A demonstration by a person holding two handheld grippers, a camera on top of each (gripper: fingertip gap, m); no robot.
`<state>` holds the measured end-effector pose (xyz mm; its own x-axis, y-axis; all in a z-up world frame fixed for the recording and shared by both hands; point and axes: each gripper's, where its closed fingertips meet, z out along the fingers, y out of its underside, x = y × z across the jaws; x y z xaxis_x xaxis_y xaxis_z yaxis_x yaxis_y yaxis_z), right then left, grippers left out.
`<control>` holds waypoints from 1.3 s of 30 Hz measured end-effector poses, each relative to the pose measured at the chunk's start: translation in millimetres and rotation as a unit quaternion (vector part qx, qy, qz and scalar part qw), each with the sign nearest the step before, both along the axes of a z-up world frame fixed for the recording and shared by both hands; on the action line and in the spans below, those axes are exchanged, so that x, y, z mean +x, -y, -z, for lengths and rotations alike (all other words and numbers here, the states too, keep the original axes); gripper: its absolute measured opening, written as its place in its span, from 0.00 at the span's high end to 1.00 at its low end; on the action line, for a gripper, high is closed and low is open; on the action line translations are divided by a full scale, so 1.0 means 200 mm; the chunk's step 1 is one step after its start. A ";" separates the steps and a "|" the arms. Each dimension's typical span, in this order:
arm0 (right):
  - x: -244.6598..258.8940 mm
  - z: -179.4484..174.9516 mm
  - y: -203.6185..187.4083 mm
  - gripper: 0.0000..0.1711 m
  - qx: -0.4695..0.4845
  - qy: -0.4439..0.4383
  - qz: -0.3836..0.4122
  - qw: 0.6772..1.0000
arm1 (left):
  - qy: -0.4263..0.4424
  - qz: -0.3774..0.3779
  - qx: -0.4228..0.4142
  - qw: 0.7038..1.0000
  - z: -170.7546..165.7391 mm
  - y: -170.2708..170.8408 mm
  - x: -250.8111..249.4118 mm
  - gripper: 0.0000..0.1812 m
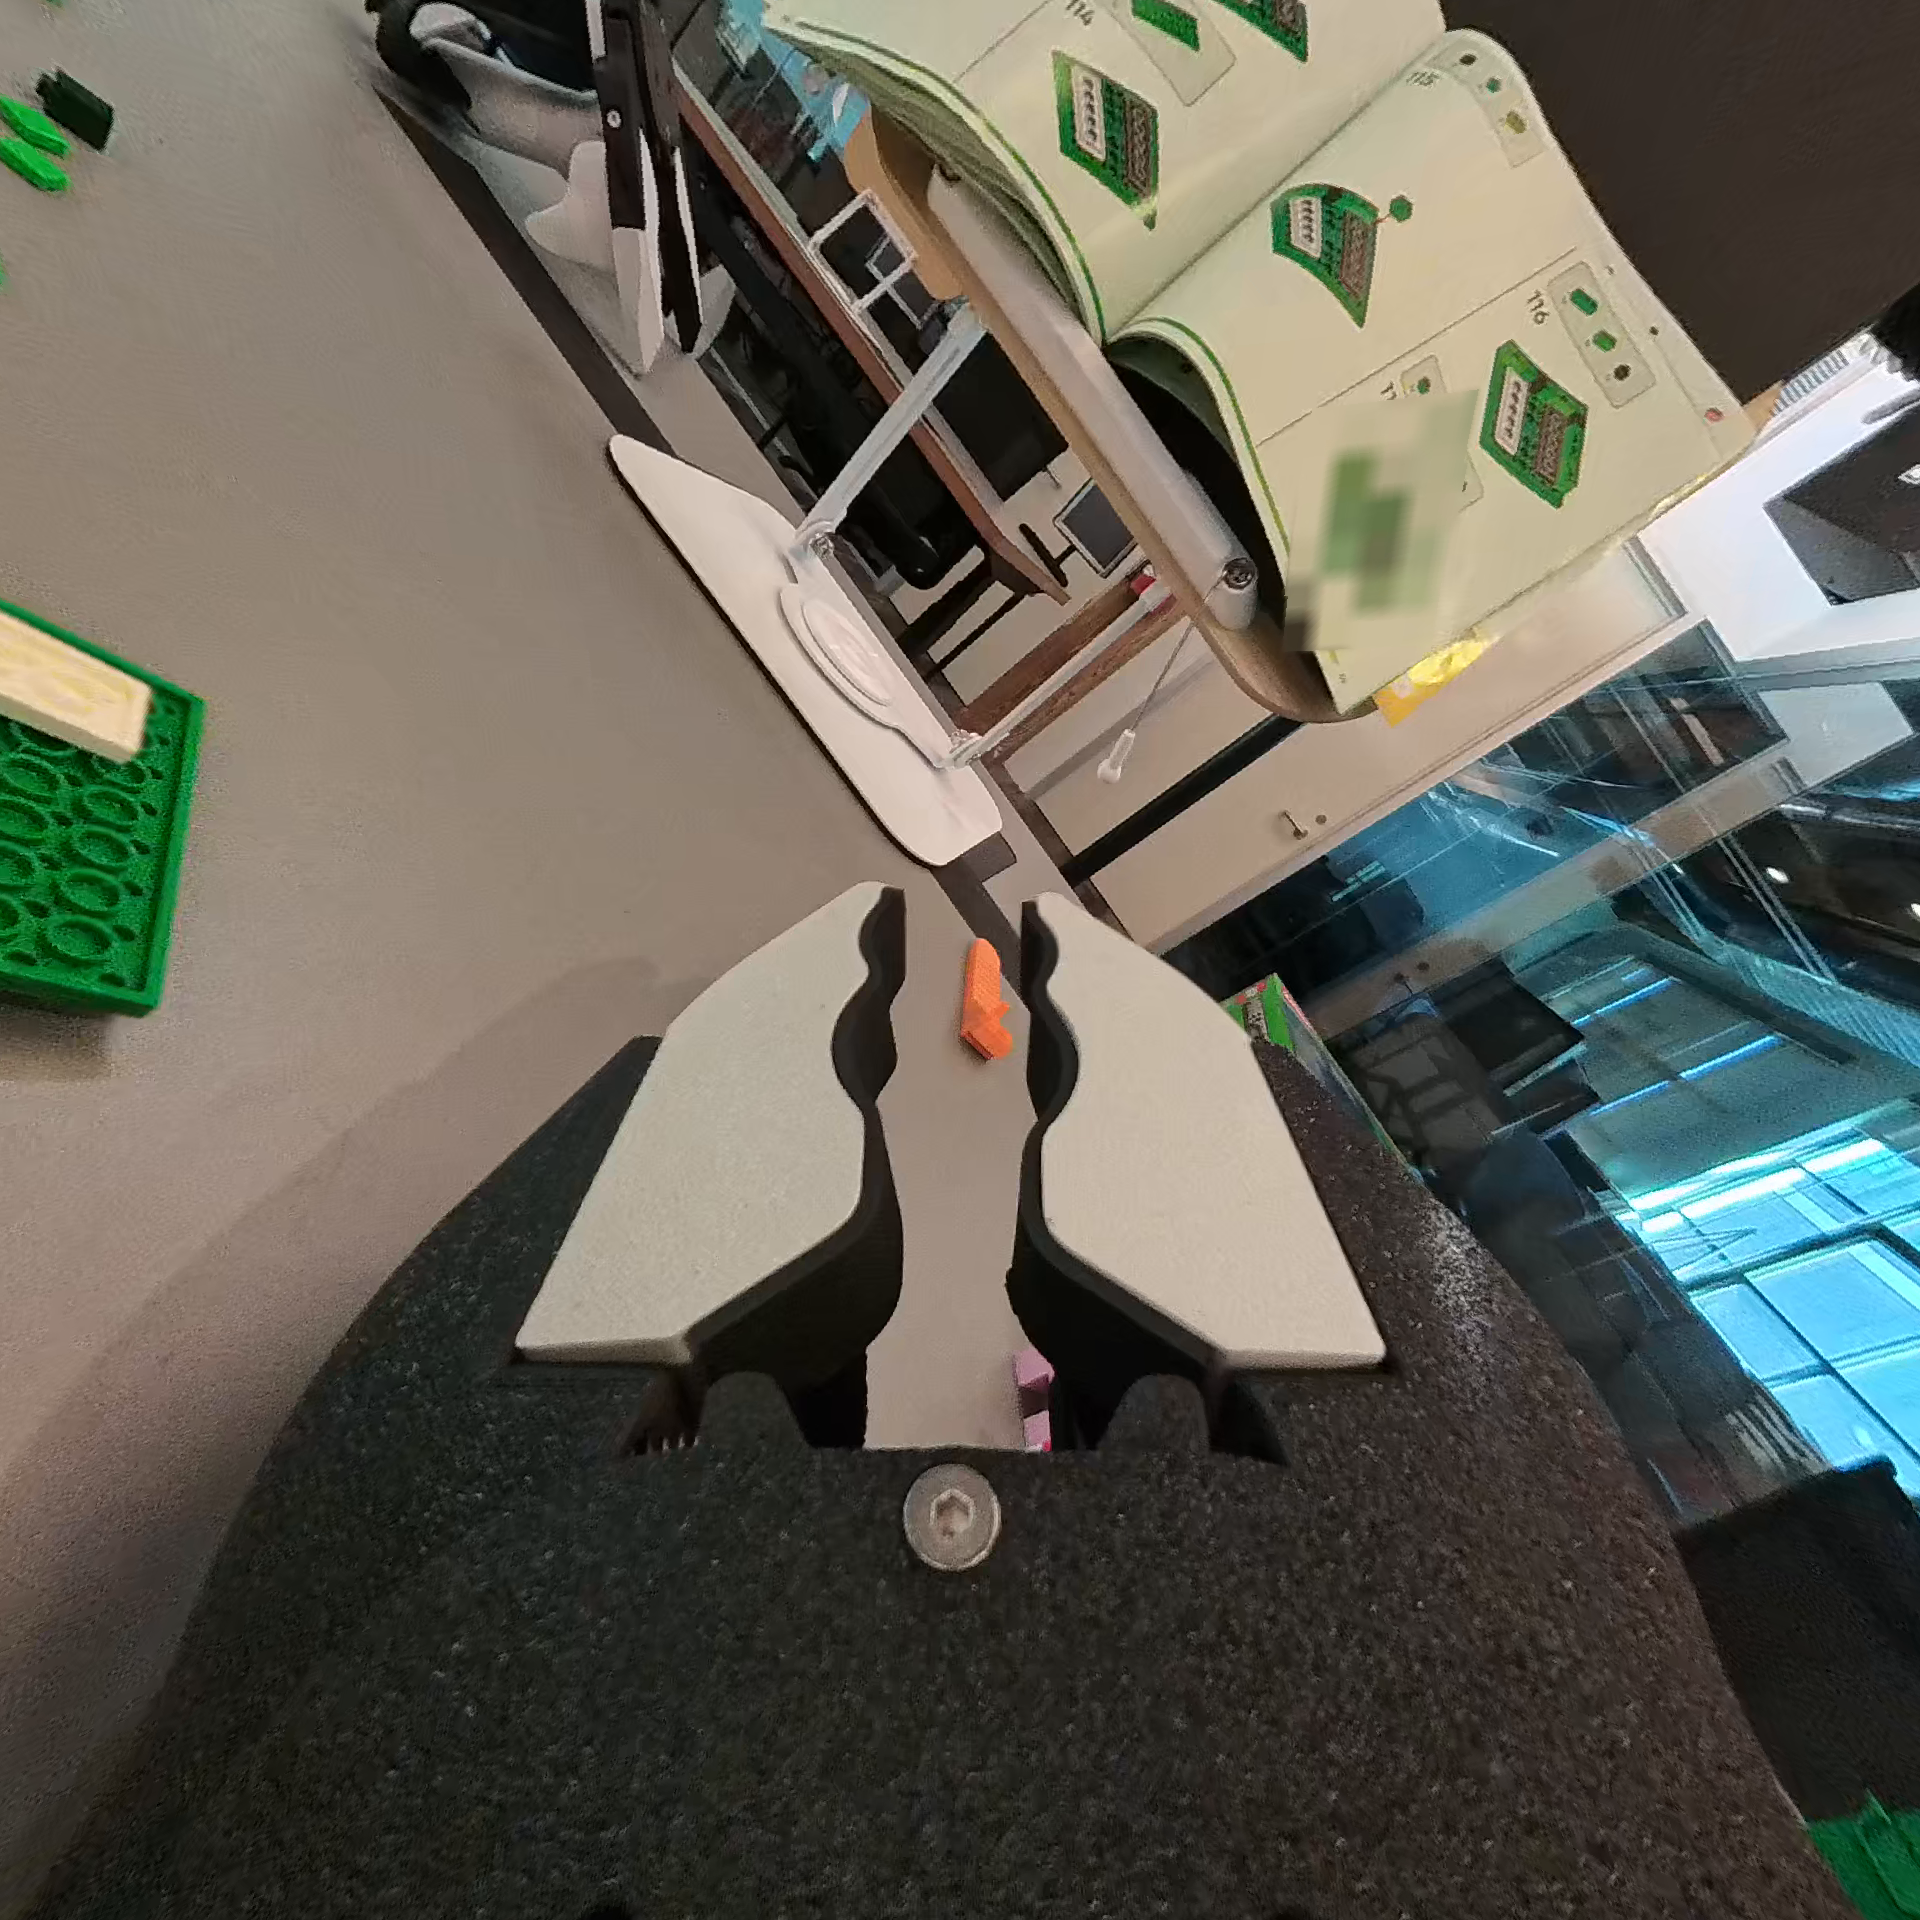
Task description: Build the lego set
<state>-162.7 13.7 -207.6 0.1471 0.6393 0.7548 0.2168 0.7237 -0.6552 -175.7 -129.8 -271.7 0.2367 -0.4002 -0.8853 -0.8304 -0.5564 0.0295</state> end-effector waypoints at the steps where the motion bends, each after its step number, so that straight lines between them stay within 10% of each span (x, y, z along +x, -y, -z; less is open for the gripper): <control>1: 0.00 0.00 0.00 0.88 -0.002 -0.003 0.001 1.000 | 0.013 -0.011 -0.009 1.000 0.01 0.01 0.00 0.93; 13: 0.02 0.02 0.01 0.88 0.001 0.011 -0.006 1.000 | 0.151 -0.043 -0.016 0.987 -0.04 0.06 0.03 0.79; 18: 0.02 0.02 0.01 0.88 -0.006 0.009 -0.009 1.000 | 0.168 0.006 0.114 0.979 -0.23 0.17 -0.06 0.80; 25: 0.00 -0.03 0.02 0.88 -0.130 -0.033 -0.013 0.991 | 0.260 0.075 0.395 0.878 -0.53 0.46 -0.36 0.94; 39: -0.01 -0.04 0.16 0.88 -0.155 -0.038 -0.049 0.986 | 0.340 0.097 0.437 0.827 -0.51 0.53 -0.50 1.00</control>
<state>-165.2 -17.9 -199.9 0.1216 0.8520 0.5093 0.0978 0.5003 -0.8603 -276.0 -235.9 -169.7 0.8050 0.2332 -0.5456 -0.5661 0.0269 -0.8239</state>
